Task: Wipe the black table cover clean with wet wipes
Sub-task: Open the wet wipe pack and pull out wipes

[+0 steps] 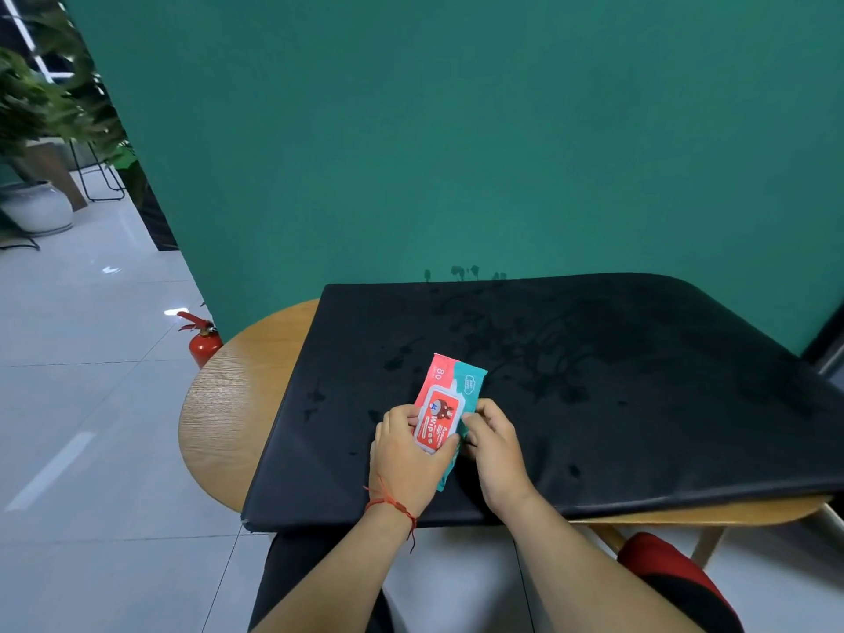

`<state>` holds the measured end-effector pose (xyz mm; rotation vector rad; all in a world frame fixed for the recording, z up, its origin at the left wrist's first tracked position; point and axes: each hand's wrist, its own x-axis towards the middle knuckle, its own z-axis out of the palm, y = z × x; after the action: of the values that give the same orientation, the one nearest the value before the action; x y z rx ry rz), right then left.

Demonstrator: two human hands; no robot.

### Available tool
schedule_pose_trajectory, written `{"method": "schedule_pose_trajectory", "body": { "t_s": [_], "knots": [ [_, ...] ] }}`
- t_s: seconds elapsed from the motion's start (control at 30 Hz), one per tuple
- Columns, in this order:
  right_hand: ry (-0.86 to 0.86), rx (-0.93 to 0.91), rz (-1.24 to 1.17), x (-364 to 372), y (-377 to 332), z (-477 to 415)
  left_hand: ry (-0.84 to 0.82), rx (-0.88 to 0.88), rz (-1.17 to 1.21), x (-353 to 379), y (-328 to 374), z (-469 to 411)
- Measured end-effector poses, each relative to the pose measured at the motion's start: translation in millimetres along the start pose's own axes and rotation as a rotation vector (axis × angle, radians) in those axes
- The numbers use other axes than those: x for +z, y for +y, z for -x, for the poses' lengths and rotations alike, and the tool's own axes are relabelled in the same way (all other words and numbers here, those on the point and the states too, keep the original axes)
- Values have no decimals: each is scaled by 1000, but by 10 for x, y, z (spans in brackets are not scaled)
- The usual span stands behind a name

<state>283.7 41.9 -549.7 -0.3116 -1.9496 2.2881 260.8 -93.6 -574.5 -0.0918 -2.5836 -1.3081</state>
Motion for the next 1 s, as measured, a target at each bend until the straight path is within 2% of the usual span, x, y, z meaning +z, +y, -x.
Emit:
{"method": "schedule_pose_trajectory", "body": {
  "t_s": [0.1, 0.2, 0.33, 0.43, 0.53, 0.63, 0.73, 0.83, 0.93, 1.0],
  "knots": [
    [74, 15, -225, -11, 20, -36, -18, 92, -129, 11, -3, 7],
    [231, 1, -247, -57, 8, -48, -89, 145, -221, 25, -14, -23],
    [332, -166, 110, -16, 49, -16, -293, 189, -390, -172, 88, -299],
    [335, -308, 401, 21, 146, -19, -389, 325, -576, -367, 209, -472],
    [293, -310, 508, 64, 201, -45, -307, 561, -669, -465, 155, -548],
    [257, -262, 570, 98, 220, -51, -176, 758, -595, -496, -65, -509],
    [256, -220, 598, 111, 187, -53, -121, 690, -665, -553, -261, -367],
    [249, -219, 687, 128, 179, -42, -129, 463, -697, -570, -376, -271],
    [224, -278, 784, 150, 219, -71, -100, 247, -593, -541, -384, -255],
    [169, -325, 764, 160, 254, -54, -80, 136, -527, -527, -282, -265]
  ]
}}
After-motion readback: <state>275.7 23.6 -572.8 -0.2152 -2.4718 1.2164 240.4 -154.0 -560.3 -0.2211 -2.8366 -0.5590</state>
